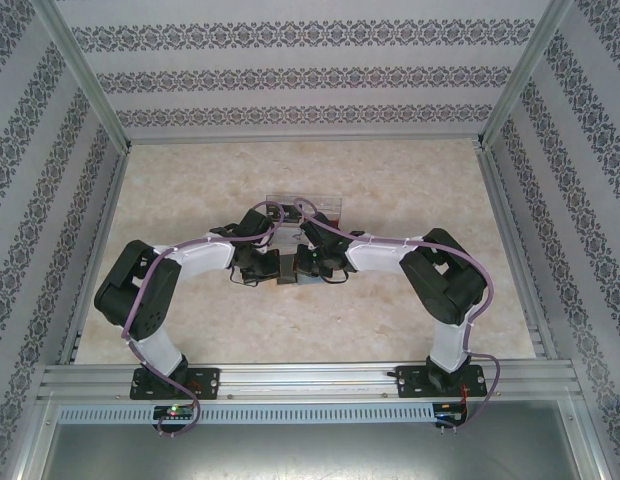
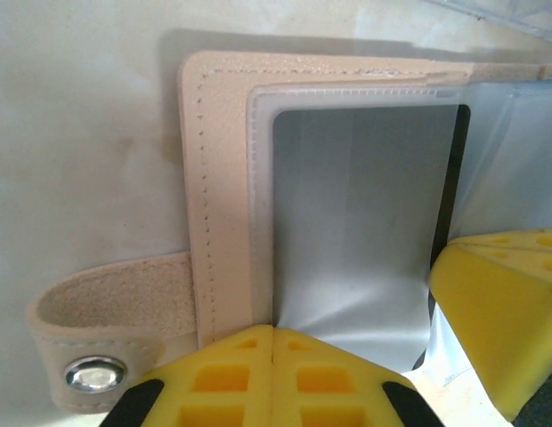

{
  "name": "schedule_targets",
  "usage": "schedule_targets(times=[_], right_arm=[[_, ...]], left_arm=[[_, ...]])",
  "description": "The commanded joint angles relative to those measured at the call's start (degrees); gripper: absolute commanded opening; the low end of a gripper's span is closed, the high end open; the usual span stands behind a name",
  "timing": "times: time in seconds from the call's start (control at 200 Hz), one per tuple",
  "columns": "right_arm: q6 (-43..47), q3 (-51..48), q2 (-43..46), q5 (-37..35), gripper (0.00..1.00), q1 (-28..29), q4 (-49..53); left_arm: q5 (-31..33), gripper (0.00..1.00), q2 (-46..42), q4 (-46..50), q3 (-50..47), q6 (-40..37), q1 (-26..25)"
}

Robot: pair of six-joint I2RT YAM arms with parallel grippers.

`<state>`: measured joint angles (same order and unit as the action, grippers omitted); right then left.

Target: Take the credit cards out of the card holder

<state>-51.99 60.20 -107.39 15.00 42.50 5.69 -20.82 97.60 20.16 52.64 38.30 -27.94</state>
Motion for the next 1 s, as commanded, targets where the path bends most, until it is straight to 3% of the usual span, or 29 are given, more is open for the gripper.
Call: schedule_targets(times=[0.0,0.729,0.789,0.994], right_arm=[[-0.1,-1.9,1.9,-0.4,0.00,-0.5,-0.1],[4.1,-10.7,13.6,-1.1,0.00,-5.2,0.2],[4.8,-10.0,13.4,-0.5,0.08,-4.9,0.0],[7.4,-4.6,8.4,1.5,0.20,-3.5,0.6]], left_arm=[[1.8,0.00,2.8,2.5,0.4,0.6,0.6],[1.4,0.00,2.9,2.8,0.5,0.7,0.5],[1.4,0.00,2.9,2.9,0.7,0.6,0.6],[1.1,0.00,3.0,3.0,0.6,0.5,0.6]])
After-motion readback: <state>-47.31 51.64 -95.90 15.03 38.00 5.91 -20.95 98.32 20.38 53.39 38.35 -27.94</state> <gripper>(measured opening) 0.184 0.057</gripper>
